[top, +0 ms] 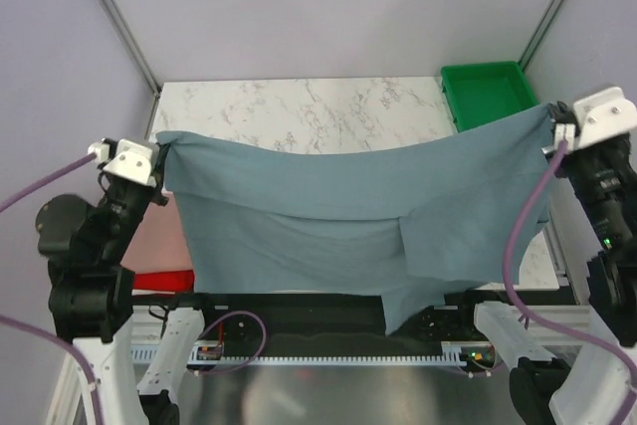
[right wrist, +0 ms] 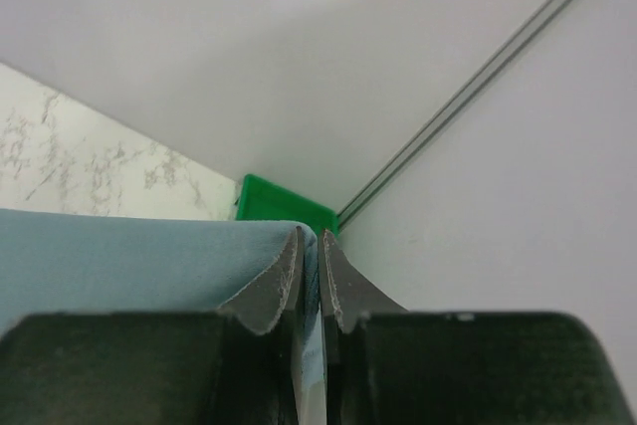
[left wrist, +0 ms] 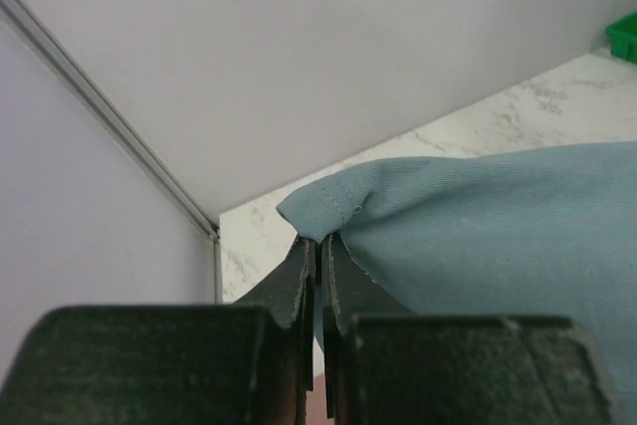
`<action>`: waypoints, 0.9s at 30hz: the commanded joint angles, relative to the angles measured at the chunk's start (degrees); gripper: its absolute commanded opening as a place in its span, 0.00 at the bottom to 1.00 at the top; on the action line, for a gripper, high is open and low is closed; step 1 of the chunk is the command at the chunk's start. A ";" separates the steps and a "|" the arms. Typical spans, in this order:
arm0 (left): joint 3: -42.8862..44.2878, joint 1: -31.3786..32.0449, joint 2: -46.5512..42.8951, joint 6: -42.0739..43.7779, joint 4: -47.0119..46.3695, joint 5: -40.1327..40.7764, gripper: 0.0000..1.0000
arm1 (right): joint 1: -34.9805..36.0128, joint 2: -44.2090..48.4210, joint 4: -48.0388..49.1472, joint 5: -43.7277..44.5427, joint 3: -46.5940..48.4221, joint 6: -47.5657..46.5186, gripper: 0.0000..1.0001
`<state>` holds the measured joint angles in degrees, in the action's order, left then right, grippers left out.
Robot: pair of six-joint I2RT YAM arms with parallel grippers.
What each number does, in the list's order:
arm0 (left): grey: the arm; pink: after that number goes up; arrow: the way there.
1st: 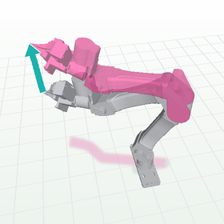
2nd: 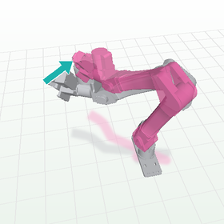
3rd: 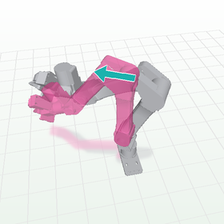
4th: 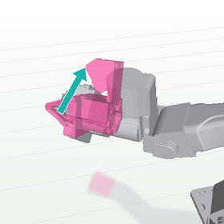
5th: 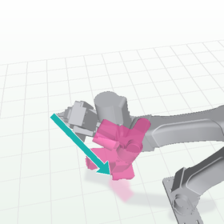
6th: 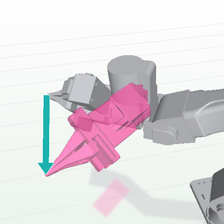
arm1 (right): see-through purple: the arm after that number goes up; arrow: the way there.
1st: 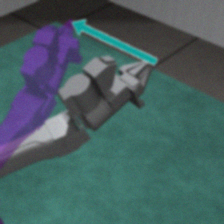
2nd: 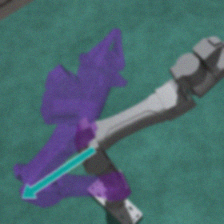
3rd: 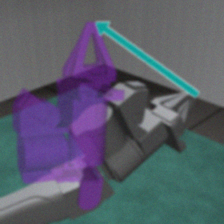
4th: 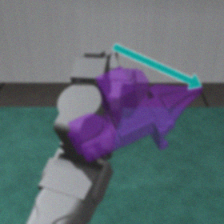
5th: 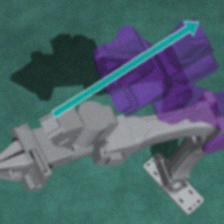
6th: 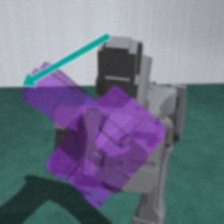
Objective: Fold and stack the t-shirts
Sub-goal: Fold the tshirt
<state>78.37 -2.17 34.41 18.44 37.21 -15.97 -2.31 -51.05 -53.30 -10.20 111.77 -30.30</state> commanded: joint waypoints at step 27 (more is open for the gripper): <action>-16.59 0.33 56.27 5.74 -19.90 -0.92 0.02 | 0.11 -58.43 22.54 -5.19 -22.83 -3.36 0.00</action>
<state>57.08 -2.00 88.12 25.34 21.06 -19.20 -2.37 -105.86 -33.85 -16.43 83.24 -34.13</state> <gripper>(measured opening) 0.036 0.131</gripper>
